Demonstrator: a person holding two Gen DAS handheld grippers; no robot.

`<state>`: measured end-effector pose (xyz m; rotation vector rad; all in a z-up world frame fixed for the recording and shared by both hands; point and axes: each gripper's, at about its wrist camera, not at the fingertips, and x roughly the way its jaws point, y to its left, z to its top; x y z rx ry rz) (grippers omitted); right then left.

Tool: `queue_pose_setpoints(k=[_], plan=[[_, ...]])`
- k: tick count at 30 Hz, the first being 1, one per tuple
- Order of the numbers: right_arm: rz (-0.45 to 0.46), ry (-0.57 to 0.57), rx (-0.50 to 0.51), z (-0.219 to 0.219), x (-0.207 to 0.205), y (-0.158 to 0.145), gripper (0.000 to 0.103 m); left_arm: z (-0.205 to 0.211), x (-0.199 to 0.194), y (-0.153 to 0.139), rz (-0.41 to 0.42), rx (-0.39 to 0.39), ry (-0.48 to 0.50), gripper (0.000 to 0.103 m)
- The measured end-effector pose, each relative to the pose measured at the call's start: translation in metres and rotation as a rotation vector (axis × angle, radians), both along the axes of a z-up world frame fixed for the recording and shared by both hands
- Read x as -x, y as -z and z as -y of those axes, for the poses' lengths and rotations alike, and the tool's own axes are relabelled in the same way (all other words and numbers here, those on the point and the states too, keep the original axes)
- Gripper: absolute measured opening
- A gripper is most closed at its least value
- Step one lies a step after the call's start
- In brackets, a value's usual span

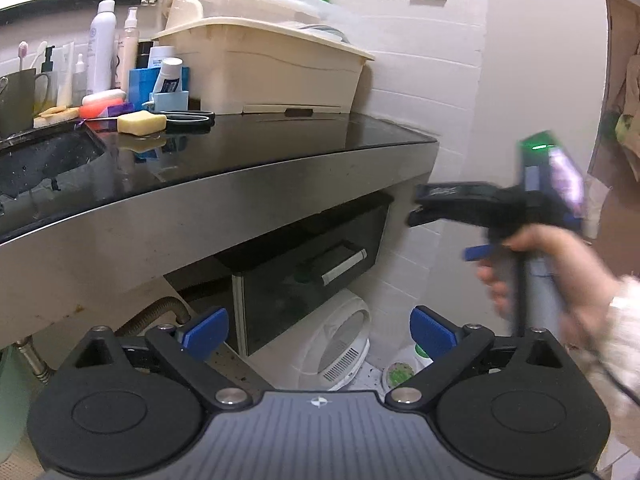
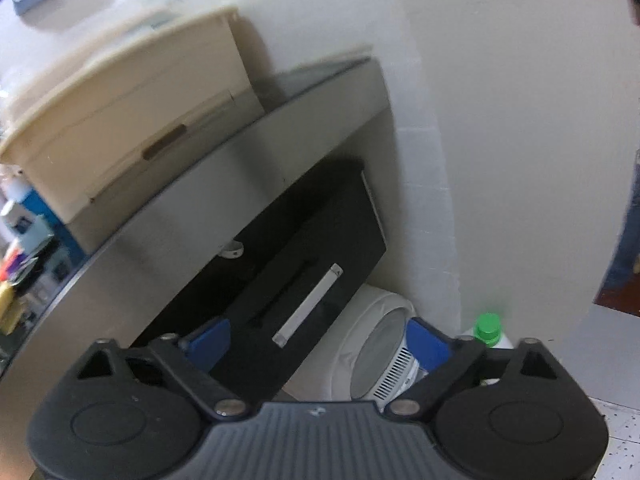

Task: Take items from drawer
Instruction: 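Move the right tool down toward the silver drawer handle, then close the right tool on the silver bar handle of the drawer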

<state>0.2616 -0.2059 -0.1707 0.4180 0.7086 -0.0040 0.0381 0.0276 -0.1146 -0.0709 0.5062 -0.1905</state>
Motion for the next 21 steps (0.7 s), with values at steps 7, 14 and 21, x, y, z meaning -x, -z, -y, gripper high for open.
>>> queue_pose_setpoints(k=[7, 14, 21], plan=[[-0.073, 0.026, -0.132, -0.006, -0.061, 0.041, 0.068, -0.003, -0.003, -0.005, 0.037, -0.010, 0.016, 0.099], [-0.116, 0.051, -0.154, -0.017, -0.111, 0.089, 0.054, -0.003, -0.010, -0.005, 0.048, -0.058, 0.056, 0.099], [-0.173, 0.089, -0.232, -0.032, -0.139, 0.115, 0.046, -0.004, -0.018, -0.004, 0.040, -0.066, 0.071, 0.099]])
